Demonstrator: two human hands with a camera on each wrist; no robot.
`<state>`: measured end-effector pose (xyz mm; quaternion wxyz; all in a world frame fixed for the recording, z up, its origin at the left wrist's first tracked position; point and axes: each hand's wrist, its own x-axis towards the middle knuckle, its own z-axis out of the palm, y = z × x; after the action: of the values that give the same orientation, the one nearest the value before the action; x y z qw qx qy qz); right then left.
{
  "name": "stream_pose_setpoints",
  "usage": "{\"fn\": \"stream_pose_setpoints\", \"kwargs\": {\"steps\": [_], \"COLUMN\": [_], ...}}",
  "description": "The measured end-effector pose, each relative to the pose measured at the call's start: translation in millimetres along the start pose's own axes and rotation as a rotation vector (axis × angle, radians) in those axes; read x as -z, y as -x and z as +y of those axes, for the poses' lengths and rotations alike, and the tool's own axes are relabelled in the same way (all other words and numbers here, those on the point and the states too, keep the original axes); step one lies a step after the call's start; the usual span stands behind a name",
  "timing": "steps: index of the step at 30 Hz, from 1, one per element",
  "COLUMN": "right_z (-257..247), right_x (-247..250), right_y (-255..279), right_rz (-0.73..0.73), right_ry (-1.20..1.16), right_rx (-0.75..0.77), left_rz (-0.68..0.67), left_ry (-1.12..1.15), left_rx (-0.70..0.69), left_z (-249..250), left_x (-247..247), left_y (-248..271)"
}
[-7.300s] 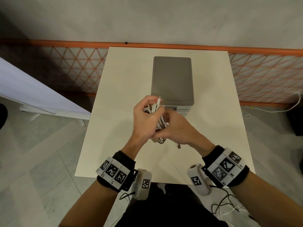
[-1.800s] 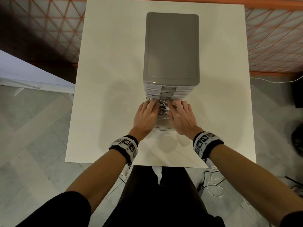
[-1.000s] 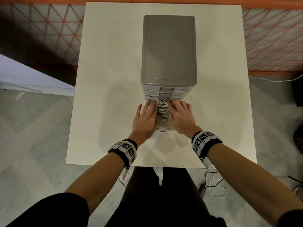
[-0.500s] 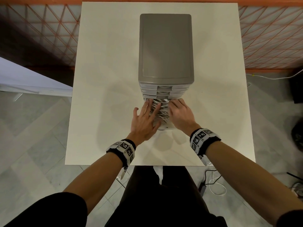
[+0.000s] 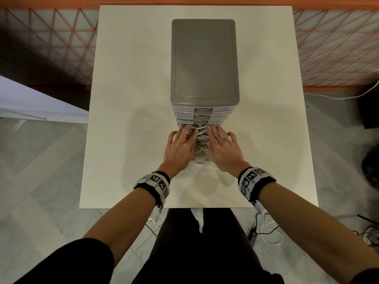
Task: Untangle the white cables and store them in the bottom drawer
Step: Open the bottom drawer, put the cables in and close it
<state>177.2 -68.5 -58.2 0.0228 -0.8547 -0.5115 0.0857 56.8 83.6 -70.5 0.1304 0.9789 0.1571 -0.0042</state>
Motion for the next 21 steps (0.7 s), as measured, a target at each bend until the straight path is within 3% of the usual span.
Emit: {"fn": "stream_pose_setpoints", "kwargs": {"steps": [12,21], "right_z": [-5.0,-12.7], "right_x": [10.5,12.0], "right_y": [-12.0,-7.9], "right_rz": [0.073,-0.046], "right_ry": [0.027,0.066], "right_rx": [-0.057,-0.115], "left_rz": [-0.124,-0.125], "left_ry": [-0.045,-0.034], "left_rx": [0.026,0.003], "left_z": [3.8,2.4], "left_x": [2.4,2.2], "left_y": [3.5,5.9]}}
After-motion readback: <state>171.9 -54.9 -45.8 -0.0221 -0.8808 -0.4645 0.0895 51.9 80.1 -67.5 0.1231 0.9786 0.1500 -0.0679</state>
